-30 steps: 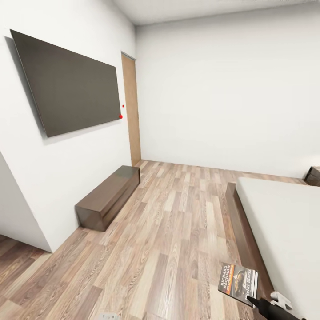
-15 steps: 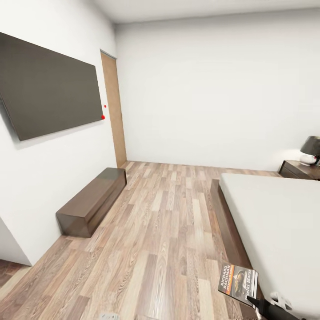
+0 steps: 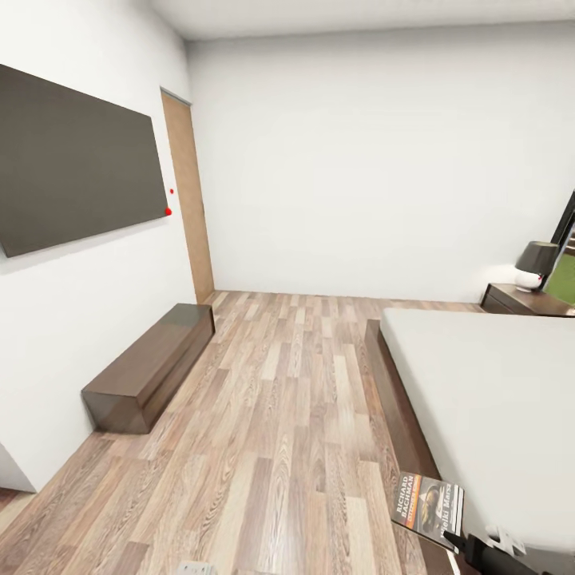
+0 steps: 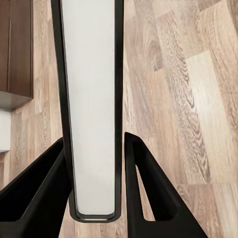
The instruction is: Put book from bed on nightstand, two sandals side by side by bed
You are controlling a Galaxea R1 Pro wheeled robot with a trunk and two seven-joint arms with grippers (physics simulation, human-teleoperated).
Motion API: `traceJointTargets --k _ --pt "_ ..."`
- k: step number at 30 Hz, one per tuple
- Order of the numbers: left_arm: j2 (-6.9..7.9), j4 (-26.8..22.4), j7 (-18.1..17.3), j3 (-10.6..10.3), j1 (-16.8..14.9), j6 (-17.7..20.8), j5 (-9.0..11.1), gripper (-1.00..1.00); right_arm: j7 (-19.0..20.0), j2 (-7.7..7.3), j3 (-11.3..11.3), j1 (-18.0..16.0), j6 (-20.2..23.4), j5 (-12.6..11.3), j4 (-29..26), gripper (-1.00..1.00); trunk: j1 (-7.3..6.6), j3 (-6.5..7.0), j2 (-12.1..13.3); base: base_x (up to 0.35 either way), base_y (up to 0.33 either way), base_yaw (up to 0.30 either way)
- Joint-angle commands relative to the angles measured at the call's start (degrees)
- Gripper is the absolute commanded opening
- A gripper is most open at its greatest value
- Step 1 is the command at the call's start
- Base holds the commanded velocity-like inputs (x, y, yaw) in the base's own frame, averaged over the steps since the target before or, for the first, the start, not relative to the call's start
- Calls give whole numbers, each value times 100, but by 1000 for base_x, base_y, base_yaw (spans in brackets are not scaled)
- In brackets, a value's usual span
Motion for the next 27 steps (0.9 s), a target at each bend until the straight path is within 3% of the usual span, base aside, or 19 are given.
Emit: traceJointTargets --k 1,20,27 --pt "1 6 -17 -49 -6 -25 41 100 20 -1 -16 -5 62 -38 0 -100 4 -13 -13 0 0 -6" --pt "-1 6 -17 -49 -6 -25 41 100 2 -1 -18 -5 62 -39 4 -100 4 -13 -13 2 0 -1" --pt "-3 6 -17 -49 -6 -19 41 100 -4 -1 -14 -5 62 -39 4 -100 4 -13 -13 219 0 0"
